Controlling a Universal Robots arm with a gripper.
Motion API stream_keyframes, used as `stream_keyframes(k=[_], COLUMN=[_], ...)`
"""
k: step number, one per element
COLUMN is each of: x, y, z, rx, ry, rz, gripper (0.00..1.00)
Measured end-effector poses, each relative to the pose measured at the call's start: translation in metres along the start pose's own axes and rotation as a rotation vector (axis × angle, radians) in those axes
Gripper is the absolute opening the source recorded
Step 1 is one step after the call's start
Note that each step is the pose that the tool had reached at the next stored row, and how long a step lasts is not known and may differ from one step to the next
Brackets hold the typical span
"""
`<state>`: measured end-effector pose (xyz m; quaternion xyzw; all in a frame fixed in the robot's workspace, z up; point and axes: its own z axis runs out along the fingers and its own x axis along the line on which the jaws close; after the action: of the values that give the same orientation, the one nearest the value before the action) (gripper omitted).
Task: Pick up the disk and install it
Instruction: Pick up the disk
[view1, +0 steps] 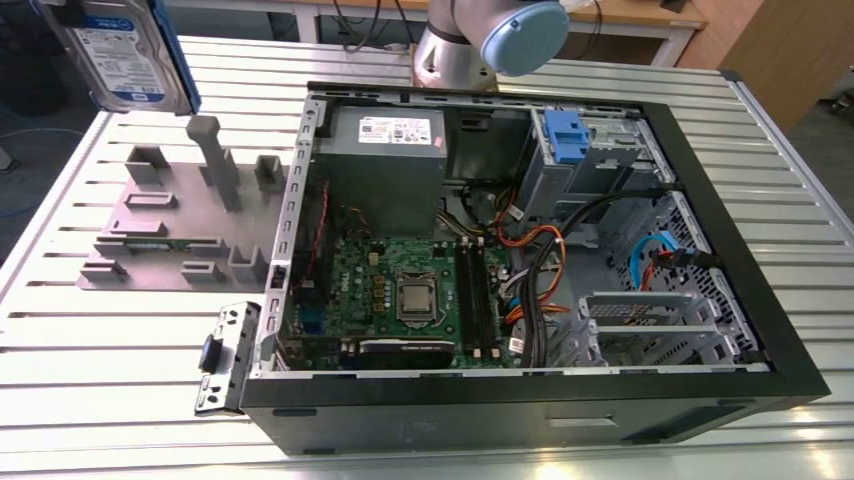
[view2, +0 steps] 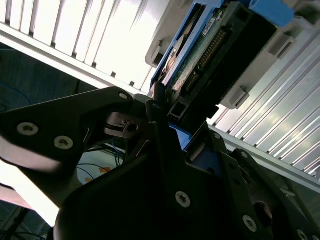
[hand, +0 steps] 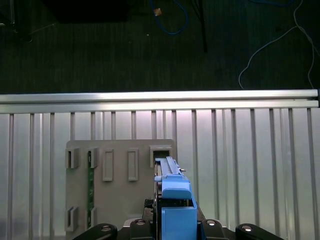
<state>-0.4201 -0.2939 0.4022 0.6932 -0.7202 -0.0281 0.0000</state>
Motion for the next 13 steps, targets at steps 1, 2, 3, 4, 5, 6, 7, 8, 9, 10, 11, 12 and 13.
stream_keyframes(k=[1,2,3,4,5,6,7,8,9,10,11,12,13], x=[0.0,0.0,-0.0001,-0.0001,-0.0001,-0.0001,-0.0002,-0.0002,-0.0002,-0.0002,-0.0002,-0.0003,-0.0003], y=[0.0,0.0,0.0001,0.0001,0.0001,0.0001,0.0002,0.0002,0.0002,0.0002,0.0003,0.0003,0.0003], z=[-0.0006,-0.0011,-0.0017,-0.0023,-0.0029,-0.0035,-0.004,-0.0046,-0.0052,-0.0058,-0.0065,-0.0071,-0.0077], rx=[0.0,0.0,0.0001,0.0,0.0001,0.0,0.0001,0.0001,0.0,0.0001,0.0,0.0,0.0], ry=[0.0,0.0,0.0,0.0,0.0,0.0,0.0,0.0,0.0,0.0,0.0,0.0,0.0], rz=[0.0,0.0,0.0,0.0,0.0,0.0,0.0,0.0,0.0,0.0,0.0,0.0,0.0], gripper=[0.36,0.36,0.36,0.36,0.36,0.36,0.36,0.36,0.36,0.36,0.36,0.36,0.36])
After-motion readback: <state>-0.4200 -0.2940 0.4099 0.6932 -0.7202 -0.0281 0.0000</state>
